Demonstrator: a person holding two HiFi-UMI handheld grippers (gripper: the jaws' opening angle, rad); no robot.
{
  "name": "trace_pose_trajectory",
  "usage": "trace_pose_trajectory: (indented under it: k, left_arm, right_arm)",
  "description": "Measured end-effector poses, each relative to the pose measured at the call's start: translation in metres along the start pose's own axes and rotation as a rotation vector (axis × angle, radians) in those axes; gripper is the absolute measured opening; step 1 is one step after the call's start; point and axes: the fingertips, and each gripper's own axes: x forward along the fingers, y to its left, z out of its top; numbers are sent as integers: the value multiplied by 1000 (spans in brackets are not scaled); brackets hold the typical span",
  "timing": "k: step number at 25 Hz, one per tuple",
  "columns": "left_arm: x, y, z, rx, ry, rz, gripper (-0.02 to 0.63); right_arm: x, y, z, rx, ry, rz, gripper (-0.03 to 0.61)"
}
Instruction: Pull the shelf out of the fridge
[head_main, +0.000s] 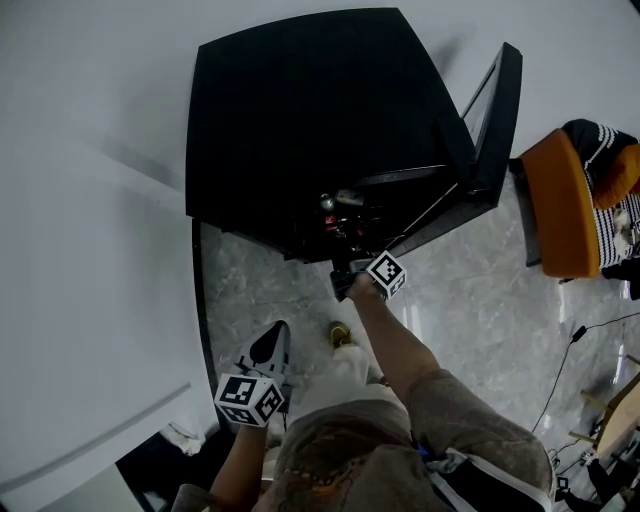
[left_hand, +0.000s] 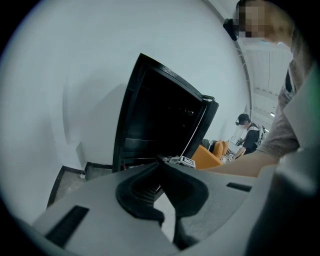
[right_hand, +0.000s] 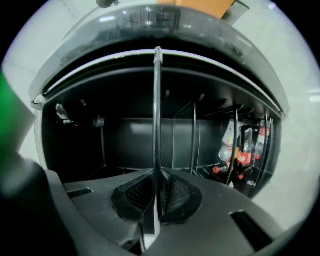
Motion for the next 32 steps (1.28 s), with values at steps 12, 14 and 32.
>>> trace_pose_trajectory:
  k: [12,14,32]
  left_arm:
    - [-18,-23,-3,14,-35,14,5]
    - [-24,-25,-6,9,-43,18,6]
    - [-83,-76,-28,-6,-147,31,6]
  right_arm:
    - [-67,5,-13,-29,69,2,26]
    - [-79,7,-15,-31,80,2,26]
    - [-229,59,-28,-90,255,108,28]
